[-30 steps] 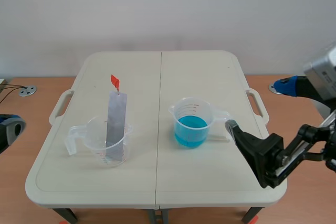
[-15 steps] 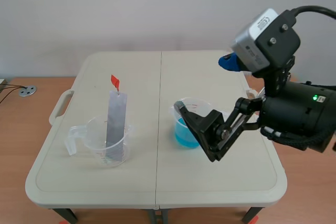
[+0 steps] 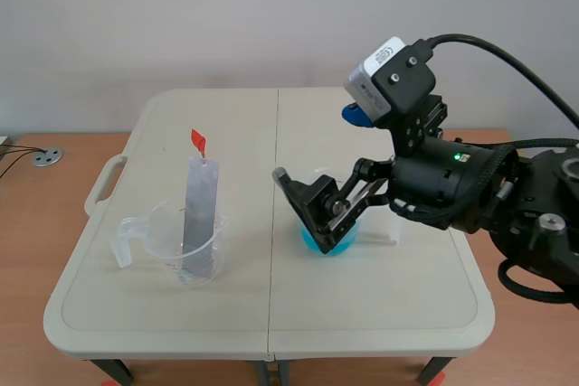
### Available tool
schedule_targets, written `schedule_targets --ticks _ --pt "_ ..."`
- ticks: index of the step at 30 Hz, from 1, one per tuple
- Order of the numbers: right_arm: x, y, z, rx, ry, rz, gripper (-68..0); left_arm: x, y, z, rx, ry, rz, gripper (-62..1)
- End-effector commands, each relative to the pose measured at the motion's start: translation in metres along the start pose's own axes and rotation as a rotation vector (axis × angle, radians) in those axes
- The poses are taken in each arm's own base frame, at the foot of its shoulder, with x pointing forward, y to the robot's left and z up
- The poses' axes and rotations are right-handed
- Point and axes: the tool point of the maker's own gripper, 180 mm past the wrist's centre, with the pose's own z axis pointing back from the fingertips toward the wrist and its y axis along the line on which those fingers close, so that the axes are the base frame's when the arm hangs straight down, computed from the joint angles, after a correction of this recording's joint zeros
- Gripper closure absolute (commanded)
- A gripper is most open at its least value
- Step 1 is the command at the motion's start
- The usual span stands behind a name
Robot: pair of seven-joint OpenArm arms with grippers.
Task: Hold the metal plate by the orange handle, dip it into the blue solution, take it out and point at it, then put the plate back in the beaker on the left.
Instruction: 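Lift the metal plate out of the left beaker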
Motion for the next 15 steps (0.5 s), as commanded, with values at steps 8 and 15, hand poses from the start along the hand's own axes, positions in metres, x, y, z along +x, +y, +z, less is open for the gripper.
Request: schedule_targets --ticks 8,15 --pt "0.005 0.010 -0.031 0.056 -0.028 0.004 -66.1 0.006 0.005 0.000 0.019 -0.027 0.002 -3.1" --pt "0.007 0.019 -0.058 0.094 -0.041 -0.005 -66.1 0.005 0.004 0.000 0.017 -0.024 -0.005 -3.1"
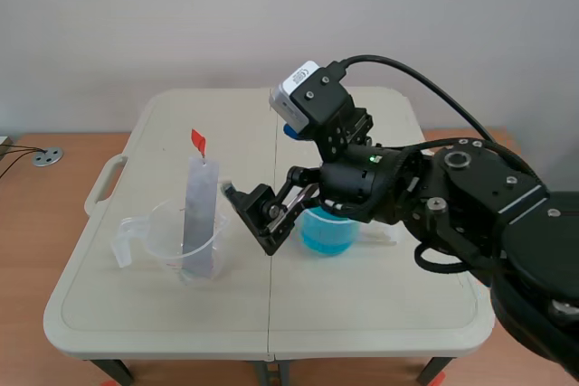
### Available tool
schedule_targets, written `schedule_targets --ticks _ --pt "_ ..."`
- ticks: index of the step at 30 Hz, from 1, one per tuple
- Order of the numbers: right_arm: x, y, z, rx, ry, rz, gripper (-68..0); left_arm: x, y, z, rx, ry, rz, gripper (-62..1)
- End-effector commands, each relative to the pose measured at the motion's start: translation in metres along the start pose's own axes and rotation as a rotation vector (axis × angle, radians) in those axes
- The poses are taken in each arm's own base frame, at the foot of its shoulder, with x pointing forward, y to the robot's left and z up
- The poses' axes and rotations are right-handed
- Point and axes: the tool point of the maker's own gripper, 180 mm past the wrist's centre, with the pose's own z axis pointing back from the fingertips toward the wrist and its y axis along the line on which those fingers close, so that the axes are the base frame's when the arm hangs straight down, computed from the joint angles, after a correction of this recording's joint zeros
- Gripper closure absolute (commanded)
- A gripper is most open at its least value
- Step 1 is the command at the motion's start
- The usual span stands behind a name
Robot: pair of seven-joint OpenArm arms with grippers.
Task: Hold the metal plate by the orange handle, dip it into the blue solution, take it out and point at it, then put the plate back in the beaker on the left.
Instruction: 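Lift the metal plate out of the left beaker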
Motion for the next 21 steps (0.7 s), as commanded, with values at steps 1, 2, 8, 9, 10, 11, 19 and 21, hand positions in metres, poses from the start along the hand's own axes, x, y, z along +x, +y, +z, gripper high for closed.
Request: schedule_targets --ticks 1,2,8,9,10,11,19,21 --pt "0.020 -0.007 -0.007 -0.007 -0.058 0.014 -66.1 0.003 0.003 0.001 0.014 -0.013 -0.006 -3.1" --pt "0.021 -0.006 -0.010 -0.004 -0.058 0.011 -66.1 0.003 0.003 0.001 0.013 -0.012 -0.009 -3.1" --pt "0.024 -0.001 -0.031 0.016 -0.062 0.016 -66.1 0.003 0.003 0.001 0.012 -0.011 -0.012 -3.1" --pt "0.025 -0.001 -0.034 0.019 -0.061 0.014 -66.1 0.003 0.003 0.001 0.012 -0.011 -0.012 -3.1" --pt "0.025 0.001 -0.037 0.023 -0.061 0.010 -66.1 0.003 0.003 0.001 0.012 -0.011 -0.012 -3.1" --pt "0.025 0.001 -0.039 0.026 -0.061 0.009 -66.1 0.003 0.003 0.001 0.012 -0.011 -0.012 -3.1" --pt "0.031 0.007 -0.056 0.038 -0.067 0.017 -66.1 0.003 0.003 0.001 0.011 -0.010 -0.014 -3.1" --pt "0.033 0.007 -0.060 0.039 -0.069 0.022 -66.1 0.003 0.003 0.001 0.011 -0.010 -0.014 -3.1"
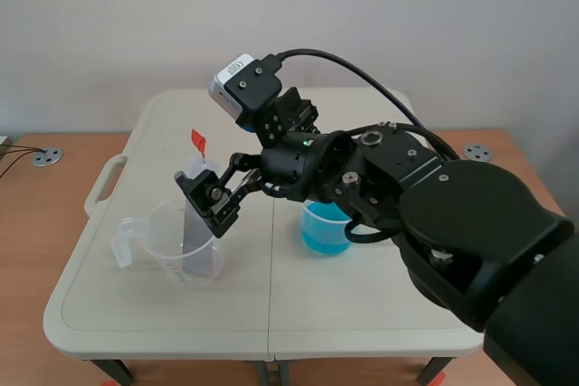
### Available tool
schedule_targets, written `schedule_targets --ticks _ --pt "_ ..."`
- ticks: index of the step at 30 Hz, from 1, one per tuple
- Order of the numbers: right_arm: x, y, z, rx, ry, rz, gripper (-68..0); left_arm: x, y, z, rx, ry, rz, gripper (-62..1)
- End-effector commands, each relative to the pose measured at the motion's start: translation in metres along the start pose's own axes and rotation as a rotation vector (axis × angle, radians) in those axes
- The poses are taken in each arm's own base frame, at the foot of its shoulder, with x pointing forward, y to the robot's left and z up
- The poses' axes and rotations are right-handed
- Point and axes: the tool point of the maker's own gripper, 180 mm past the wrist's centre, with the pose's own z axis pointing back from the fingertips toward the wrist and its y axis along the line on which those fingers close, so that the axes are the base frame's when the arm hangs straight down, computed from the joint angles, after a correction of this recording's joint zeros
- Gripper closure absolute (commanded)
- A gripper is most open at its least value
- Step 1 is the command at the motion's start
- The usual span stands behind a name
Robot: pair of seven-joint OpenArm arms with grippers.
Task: Hold the metal plate by the orange handle, dip it into the blue solution, take it out and point at it, then put the plate back in the beaker on the left.
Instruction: 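Lift the metal plate out of the left beaker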
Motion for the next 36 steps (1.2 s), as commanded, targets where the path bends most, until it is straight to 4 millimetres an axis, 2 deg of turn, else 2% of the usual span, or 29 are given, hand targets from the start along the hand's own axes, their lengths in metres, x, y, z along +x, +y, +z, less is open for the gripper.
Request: schedule_targets --ticks 1,3,10,18,22,36 --pt "0.021 -0.007 -0.007 -0.006 -0.051 0.019 -66.1 0.004 0.004 0.001 0.015 -0.016 -0.001 -3.1" --pt "0.022 -0.008 -0.011 -0.006 -0.051 0.013 -66.0 0.004 0.004 0.001 0.015 -0.016 -0.001 -3.1" --pt "0.030 -0.005 -0.020 0.000 -0.082 -0.001 -58.5 0.004 0.004 0.001 0.015 -0.017 -0.001 -3.1" --pt "0.030 -0.002 -0.022 0.003 -0.076 0.012 -45.7 0.004 0.004 0.001 0.015 -0.016 -0.001 -3.1" --pt "0.028 -0.003 -0.022 -0.001 -0.069 0.014 -42.3 0.004 0.004 0.001 0.015 -0.016 -0.001 -3.1" --pt "0.028 -0.003 -0.022 0.000 -0.069 0.013 -15.6 0.004 0.004 0.001 0.015 -0.016 -0.001 -3.1"
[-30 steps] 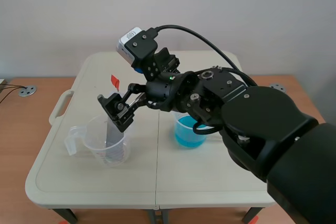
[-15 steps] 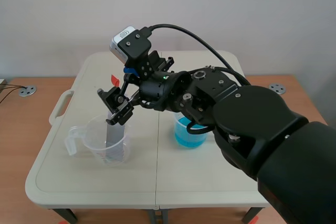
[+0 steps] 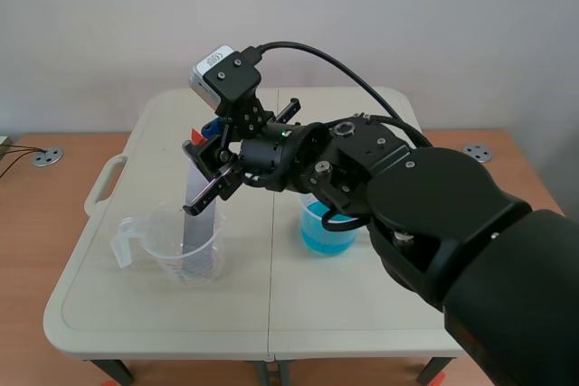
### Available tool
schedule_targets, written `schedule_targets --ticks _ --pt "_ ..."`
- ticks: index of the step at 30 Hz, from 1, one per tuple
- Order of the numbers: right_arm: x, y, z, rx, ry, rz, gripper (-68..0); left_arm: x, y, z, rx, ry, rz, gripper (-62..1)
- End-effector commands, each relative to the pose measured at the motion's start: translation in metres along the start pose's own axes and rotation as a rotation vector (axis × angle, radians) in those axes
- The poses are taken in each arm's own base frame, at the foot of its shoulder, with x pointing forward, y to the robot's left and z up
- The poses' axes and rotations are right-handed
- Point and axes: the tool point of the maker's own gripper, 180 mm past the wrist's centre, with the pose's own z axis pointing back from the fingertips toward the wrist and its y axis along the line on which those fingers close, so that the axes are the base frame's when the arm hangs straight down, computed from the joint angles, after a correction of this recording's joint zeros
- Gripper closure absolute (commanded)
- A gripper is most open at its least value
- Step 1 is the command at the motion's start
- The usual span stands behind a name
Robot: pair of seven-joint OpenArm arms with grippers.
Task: Hold the metal plate by the orange handle, dip it into the blue solution, take it out and point at it, then put the plate back in the beaker on the left.
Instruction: 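Lift the metal plate out of the left beaker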
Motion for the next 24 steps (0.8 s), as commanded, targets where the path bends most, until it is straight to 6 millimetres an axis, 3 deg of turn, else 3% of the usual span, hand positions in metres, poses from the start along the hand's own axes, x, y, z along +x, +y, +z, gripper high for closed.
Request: schedule_targets --ticks 1,9,17,24 --pt "0.020 -0.005 -0.004 -0.003 -0.050 0.015 -14.0 0.004 0.004 0.001 0.016 -0.017 -0.001 -3.1" --pt "0.019 -0.004 -0.004 -0.002 -0.050 0.013 -1.1 0.004 0.004 0.001 0.016 -0.017 -0.001 -3.1" --pt "0.029 0.002 -0.003 0.028 -0.103 0.012 -1.1 0.004 0.004 0.001 0.015 -0.016 -0.001 -3.1" --pt "0.036 0.034 0.002 0.206 -0.130 0.000 -1.1 0.004 0.004 0.001 0.015 -0.016 -0.001 -3.1"
